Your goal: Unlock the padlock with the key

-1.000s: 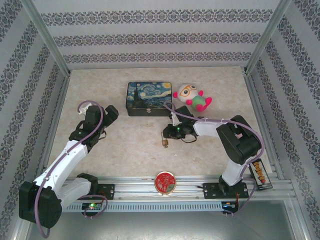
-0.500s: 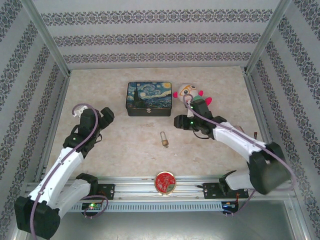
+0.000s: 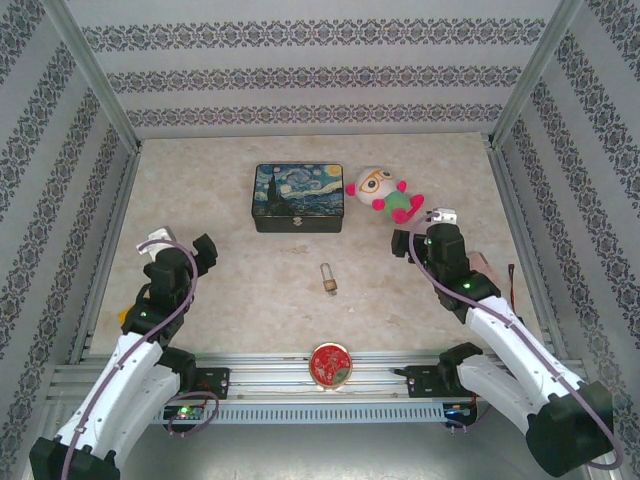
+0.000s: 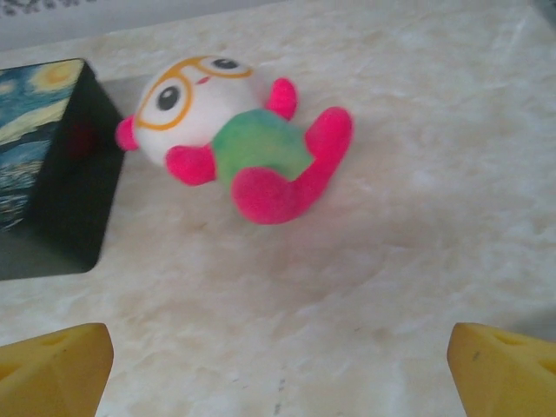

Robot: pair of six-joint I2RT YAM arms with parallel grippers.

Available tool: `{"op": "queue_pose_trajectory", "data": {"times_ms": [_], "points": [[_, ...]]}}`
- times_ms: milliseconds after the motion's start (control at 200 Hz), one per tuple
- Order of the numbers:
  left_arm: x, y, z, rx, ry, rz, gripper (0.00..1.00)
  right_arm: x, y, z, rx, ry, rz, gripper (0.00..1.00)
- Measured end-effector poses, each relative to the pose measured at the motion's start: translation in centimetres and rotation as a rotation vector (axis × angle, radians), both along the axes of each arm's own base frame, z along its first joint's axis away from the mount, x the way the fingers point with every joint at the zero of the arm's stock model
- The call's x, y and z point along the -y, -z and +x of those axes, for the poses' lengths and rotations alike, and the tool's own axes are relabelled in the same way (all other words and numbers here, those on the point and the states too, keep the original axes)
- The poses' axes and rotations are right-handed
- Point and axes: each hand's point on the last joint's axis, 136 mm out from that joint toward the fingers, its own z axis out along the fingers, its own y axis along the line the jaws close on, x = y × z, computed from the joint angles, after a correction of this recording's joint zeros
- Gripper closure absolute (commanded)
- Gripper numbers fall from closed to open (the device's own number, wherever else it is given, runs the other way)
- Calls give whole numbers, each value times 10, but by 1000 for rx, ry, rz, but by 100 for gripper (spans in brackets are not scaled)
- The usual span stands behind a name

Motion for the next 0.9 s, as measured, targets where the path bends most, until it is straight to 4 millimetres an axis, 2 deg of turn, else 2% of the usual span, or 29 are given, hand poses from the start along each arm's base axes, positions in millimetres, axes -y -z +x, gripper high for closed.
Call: {"op": "queue_pose_trajectory", "data": {"times_ms": [330,440,580,899], "points": [[0,28,15,41,92,255,1,31,21,19,100,60,-80,2],[0,30,21,48,108,319,1,41,15,30,142,91,-66,2],[-3,27,32,60,114,368,1,44,5,40,198,98,-59,2],[-9,56,56,-15,164,377,1,48,-5,48,274,113,-62,2]]}}
